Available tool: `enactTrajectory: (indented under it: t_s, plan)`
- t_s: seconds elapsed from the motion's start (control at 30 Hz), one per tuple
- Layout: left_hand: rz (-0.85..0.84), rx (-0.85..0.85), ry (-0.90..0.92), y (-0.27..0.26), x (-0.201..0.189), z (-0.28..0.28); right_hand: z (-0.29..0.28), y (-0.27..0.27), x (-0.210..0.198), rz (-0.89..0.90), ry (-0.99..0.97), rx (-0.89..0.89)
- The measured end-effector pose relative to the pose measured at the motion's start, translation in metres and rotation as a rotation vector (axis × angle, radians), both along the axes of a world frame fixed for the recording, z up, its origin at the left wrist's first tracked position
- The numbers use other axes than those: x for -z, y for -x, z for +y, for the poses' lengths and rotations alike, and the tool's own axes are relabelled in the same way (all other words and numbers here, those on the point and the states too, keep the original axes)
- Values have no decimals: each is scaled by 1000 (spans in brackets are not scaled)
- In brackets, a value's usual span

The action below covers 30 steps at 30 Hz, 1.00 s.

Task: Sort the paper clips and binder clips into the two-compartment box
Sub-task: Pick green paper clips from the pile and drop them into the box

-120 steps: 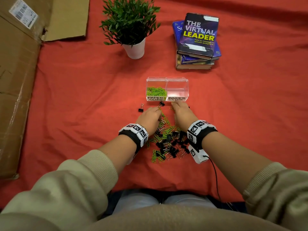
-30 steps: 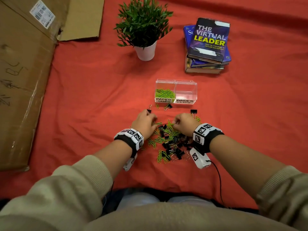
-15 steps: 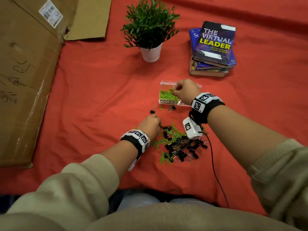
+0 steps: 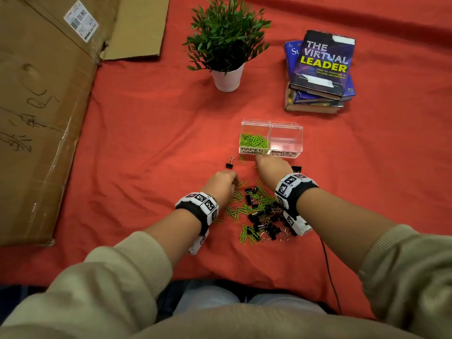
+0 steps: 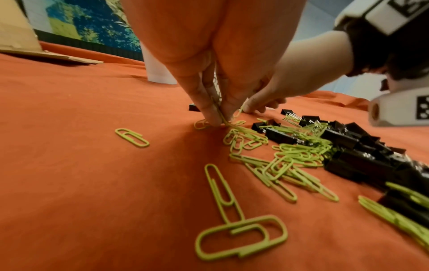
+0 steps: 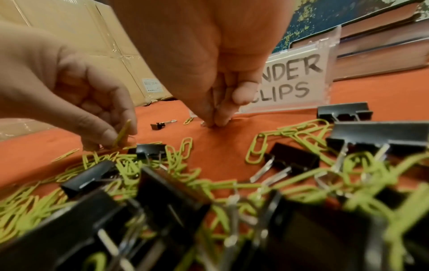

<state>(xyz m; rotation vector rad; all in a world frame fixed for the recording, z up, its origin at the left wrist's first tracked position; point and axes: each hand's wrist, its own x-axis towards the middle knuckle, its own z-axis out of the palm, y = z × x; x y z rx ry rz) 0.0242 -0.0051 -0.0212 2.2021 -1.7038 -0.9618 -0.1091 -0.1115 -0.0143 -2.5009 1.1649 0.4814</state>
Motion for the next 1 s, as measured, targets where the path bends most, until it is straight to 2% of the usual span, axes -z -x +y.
enactTrajectory:
  t_s: [0.23, 0.43, 0.6, 0.77, 0.9, 1.0]
  plan:
    - [68, -174, 41, -7, 0, -1, 13, -18, 5, -257, 49, 72]
    - [78, -284, 28, -17, -2, -3, 10, -31, 21, -229, -13, 36]
    - [79, -191, 1, -6, 0, 6, 19, -23, 31, -251, 11, 15]
    - [16, -46, -15, 2, 8, 17, 29, -11, 25, -270, -184, -122]
    - [-33, 24, -45, 6, 9, 25, 39, -3, 14, -288, -229, -153]
    - [-65, 14, -37, 6, 11, 29, 41, -3, 13, -293, -239, -137]
